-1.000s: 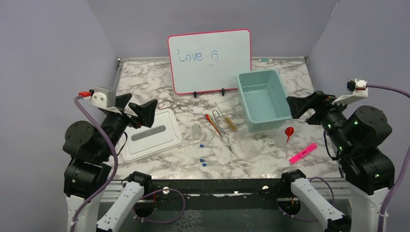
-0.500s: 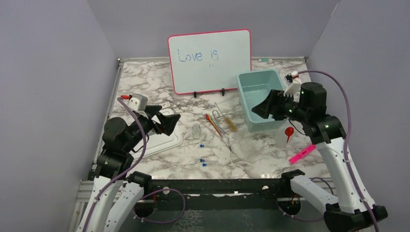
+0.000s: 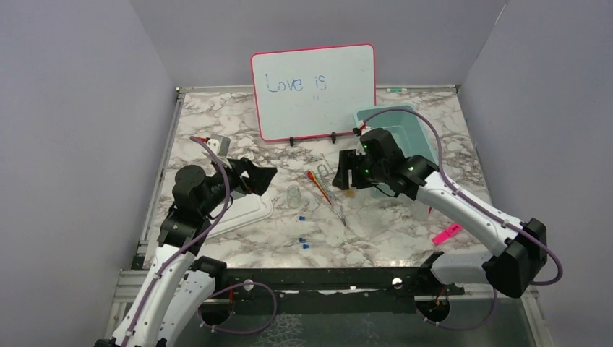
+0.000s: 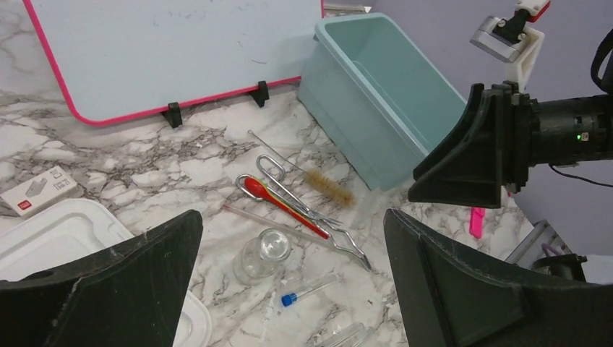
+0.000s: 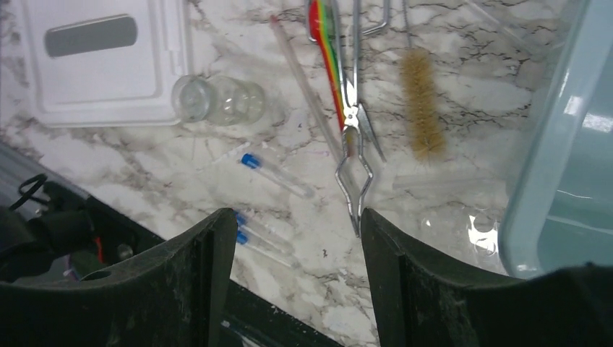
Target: Organize the chemistry lab equipment
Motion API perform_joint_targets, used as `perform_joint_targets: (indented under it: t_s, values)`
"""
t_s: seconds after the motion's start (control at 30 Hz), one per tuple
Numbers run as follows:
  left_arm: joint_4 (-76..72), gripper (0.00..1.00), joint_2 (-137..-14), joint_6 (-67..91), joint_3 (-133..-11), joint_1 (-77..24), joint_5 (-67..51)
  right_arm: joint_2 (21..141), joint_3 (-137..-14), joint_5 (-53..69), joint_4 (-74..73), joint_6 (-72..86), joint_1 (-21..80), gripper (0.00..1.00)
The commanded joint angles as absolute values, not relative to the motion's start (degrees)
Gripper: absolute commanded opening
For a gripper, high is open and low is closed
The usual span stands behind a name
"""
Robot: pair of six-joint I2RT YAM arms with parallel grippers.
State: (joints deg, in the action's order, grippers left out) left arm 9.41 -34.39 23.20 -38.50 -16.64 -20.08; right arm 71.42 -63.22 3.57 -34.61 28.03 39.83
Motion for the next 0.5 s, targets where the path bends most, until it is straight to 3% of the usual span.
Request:
perform_joint_targets:
  t_s: [0.0, 0.47]
  values:
    - [6.8, 0.99, -35.2, 25.0, -37.3, -16.9, -21.3, 75.0, -62.8, -8.1, -31.2, 29.2, 40.5, 0.67]
    - [6.0, 0.99, -34.5, 26.5, -34.5, -17.0, -21.4, 88.7, -66.4, -29.1, -34.2, 28.6, 39.2, 0.72]
